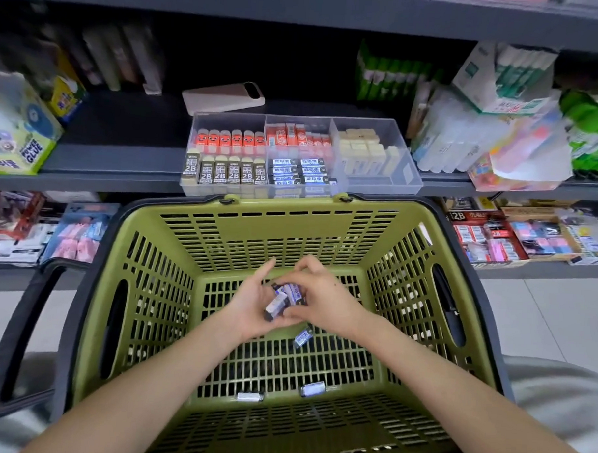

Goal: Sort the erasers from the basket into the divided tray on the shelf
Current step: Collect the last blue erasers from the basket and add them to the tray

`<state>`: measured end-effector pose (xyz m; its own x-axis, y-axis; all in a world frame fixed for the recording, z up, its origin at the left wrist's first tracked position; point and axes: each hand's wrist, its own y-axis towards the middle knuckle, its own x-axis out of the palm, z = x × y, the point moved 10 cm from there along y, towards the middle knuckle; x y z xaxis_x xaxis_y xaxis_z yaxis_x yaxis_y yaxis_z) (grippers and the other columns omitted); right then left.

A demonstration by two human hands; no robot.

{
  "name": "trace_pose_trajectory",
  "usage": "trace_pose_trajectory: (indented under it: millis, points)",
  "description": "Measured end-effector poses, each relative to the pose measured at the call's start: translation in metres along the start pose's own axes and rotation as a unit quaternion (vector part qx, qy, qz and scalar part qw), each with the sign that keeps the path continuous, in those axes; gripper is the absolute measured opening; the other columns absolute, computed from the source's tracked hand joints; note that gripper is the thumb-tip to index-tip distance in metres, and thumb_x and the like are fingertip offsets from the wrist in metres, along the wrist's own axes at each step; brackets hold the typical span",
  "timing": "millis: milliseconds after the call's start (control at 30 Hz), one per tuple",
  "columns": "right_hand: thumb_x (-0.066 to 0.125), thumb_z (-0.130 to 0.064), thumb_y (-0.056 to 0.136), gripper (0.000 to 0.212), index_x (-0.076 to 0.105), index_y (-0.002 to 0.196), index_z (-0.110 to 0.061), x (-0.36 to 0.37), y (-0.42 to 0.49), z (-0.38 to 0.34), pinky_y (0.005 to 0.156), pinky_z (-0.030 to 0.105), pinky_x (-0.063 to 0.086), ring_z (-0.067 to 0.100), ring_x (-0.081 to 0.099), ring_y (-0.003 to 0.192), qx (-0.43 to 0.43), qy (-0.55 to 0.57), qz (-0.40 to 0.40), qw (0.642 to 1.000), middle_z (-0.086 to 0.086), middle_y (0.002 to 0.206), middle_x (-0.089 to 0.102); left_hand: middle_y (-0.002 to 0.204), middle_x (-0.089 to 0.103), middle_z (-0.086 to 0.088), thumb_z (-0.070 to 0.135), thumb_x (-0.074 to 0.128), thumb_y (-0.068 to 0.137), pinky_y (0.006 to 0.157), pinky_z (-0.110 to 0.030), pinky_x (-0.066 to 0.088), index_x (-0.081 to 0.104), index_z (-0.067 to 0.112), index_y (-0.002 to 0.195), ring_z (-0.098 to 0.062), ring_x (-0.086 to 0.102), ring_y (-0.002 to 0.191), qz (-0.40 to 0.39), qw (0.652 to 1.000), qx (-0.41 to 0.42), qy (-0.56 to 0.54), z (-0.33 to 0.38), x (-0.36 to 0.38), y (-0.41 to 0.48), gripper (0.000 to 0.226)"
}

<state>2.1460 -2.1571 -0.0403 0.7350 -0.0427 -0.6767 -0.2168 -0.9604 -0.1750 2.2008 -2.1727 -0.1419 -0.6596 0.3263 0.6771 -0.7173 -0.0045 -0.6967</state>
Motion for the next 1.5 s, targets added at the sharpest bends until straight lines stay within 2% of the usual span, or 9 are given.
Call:
trace_pose_trajectory:
  millis: [167,233,400,567,800,933,1167,1333,1500]
  points:
    - [0.067,-0.011,0.084,0.034,0.058,0.117,-0.015,-0.016,-0.001,0.028,0.073,0.023,0.054,0.013,0.063,0.083,0.083,0.215,0.088,0.969,0.001,0.103,0.061,0.082,0.068,-0.015,0.028,0.065,0.078,0.039,-0.025,0.052,0.074,0.003,0.086,-0.026,0.069,0.064,0.010,0.999,-0.009,0.047,0.000,-0.003,-0.007,0.028]
    - [0.061,-0.012,0.089,0.020,0.063,0.109,-0.012,-0.020,0.000,0.050,0.066,0.020,0.049,0.006,0.058,0.074,0.115,0.092,0.113,0.983,0.001,0.100,0.064,0.083,0.069,-0.015,0.025,0.064,0.080,0.035,-0.020,0.047,0.077,0.006,0.080,-0.026,0.069,0.067,0.040,0.996,0.014,0.080,0.009,-0.015,-0.009,0.024]
    - [0.073,-0.026,0.077,0.056,0.051,0.129,-0.025,0.056,-0.009,0.095,0.092,0.030,0.049,0.015,0.050,0.102,0.126,-0.166,-0.130,0.969,0.001,0.123,0.044,0.070,0.064,-0.011,0.018,0.059,0.088,0.040,-0.021,0.050,0.065,0.004,0.074,-0.024,0.067,0.061,0.106,0.986,0.015,0.127,0.019,-0.049,-0.011,0.021]
    - [0.068,-0.034,0.080,0.037,0.059,0.116,-0.026,0.077,-0.006,0.095,0.088,0.035,0.046,0.018,0.043,0.107,0.031,-0.312,-0.146,0.938,0.001,0.113,0.047,0.067,0.066,-0.011,0.020,0.073,0.078,0.059,-0.034,0.059,0.063,0.004,0.073,-0.023,0.068,0.062,0.153,0.977,-0.004,0.152,0.015,-0.074,-0.011,0.019]
    - [0.071,-0.033,0.079,0.023,0.068,0.100,-0.024,0.038,0.002,0.081,0.080,0.026,0.042,0.008,0.047,0.088,0.098,-0.004,0.039,0.994,-0.006,0.096,0.053,0.096,0.059,-0.017,0.042,0.067,0.077,0.070,-0.040,0.056,0.061,0.003,0.107,-0.028,0.061,0.084,0.132,0.980,-0.028,0.146,-0.004,-0.074,0.002,0.049]
    - [0.073,-0.037,0.075,0.031,0.066,0.105,-0.031,0.049,0.008,0.061,0.081,0.025,0.044,0.008,0.047,0.088,0.078,0.105,-0.007,0.991,-0.004,0.099,0.050,0.094,0.065,-0.019,0.044,0.067,0.079,0.067,-0.039,0.057,0.067,0.000,0.104,-0.032,0.064,0.084,0.112,0.990,-0.040,0.074,-0.015,-0.067,0.008,0.051]
    - [0.052,-0.057,0.086,0.056,0.045,0.128,-0.019,0.010,-0.010,0.151,0.051,0.025,0.049,0.015,0.061,0.066,0.322,-0.151,0.089,0.930,0.011,0.128,0.044,0.075,0.066,-0.018,0.030,0.073,0.072,0.051,-0.030,0.055,0.073,0.001,0.073,-0.029,0.067,0.068,0.114,0.990,-0.021,0.075,-0.012,-0.072,0.013,0.029]
    - [0.062,-0.053,0.082,0.048,0.050,0.112,-0.017,0.020,-0.004,0.156,0.067,0.035,0.055,0.021,0.061,0.075,0.343,-0.104,0.106,0.927,0.009,0.114,0.049,0.073,0.068,-0.019,0.035,0.072,0.073,0.062,-0.039,0.058,0.077,0.001,0.077,-0.030,0.068,0.067,0.116,0.990,-0.017,0.084,-0.008,-0.076,0.015,0.034]
    - [0.069,-0.025,0.078,0.034,0.052,0.106,-0.020,0.038,0.010,0.142,0.048,0.020,0.032,0.016,0.052,0.073,0.335,-0.070,0.066,0.937,0.006,0.111,0.051,0.074,0.068,-0.018,0.037,0.071,0.075,0.068,-0.043,0.058,0.070,0.001,0.097,-0.032,0.068,0.069,0.129,0.987,-0.019,0.090,-0.011,-0.077,0.014,0.043]
